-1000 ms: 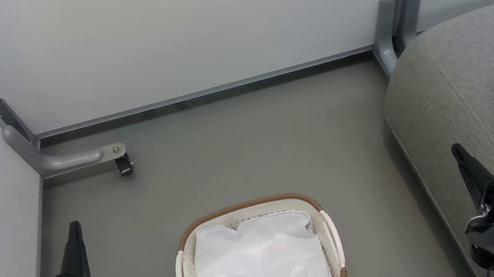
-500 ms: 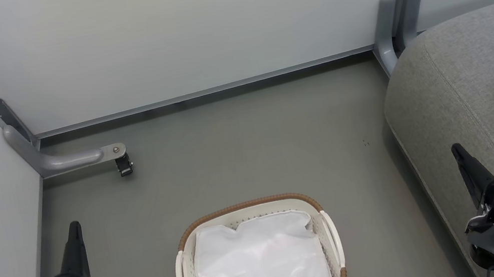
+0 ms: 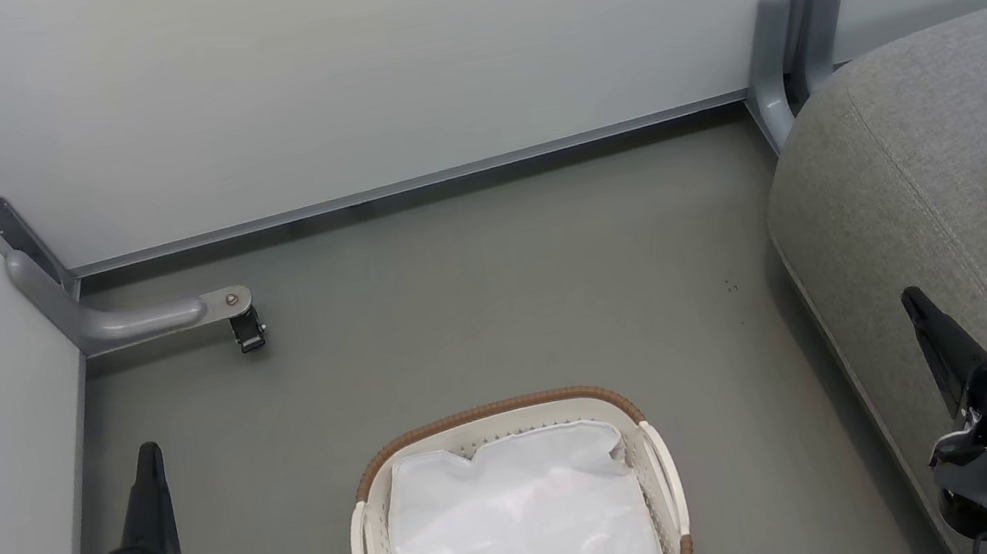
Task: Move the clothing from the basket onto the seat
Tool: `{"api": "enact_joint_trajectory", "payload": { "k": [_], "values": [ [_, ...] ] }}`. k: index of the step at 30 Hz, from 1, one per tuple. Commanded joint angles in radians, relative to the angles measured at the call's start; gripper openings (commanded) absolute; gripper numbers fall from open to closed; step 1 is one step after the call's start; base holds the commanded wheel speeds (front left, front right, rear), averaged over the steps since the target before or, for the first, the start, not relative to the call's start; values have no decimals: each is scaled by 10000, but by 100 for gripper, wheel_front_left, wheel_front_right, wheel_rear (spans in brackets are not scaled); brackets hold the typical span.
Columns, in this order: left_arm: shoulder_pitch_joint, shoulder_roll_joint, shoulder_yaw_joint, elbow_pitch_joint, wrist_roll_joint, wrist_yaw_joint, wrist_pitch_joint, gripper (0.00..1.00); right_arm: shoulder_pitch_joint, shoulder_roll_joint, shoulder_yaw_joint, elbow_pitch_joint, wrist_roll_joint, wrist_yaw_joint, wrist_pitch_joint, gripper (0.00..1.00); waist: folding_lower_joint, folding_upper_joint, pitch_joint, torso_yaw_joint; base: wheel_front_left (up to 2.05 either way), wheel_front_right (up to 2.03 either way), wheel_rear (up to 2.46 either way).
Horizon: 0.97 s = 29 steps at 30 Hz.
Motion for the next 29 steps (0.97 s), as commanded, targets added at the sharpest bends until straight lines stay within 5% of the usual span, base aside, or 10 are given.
{"api": "enact_joint_trajectory", "payload": {
  "k": [1,29],
  "values": [
    [-81,62,18,-6,-27,-63,29,0,115,-59,-15,-26,41,-7,28,0,0,-1,0,0,0,0,0],
    [-80,62,17,-9,-28,-63,30,0,116,-59,-14,-26,40,-7,27,0,0,-1,0,0,0,0,0]
  ]
}}
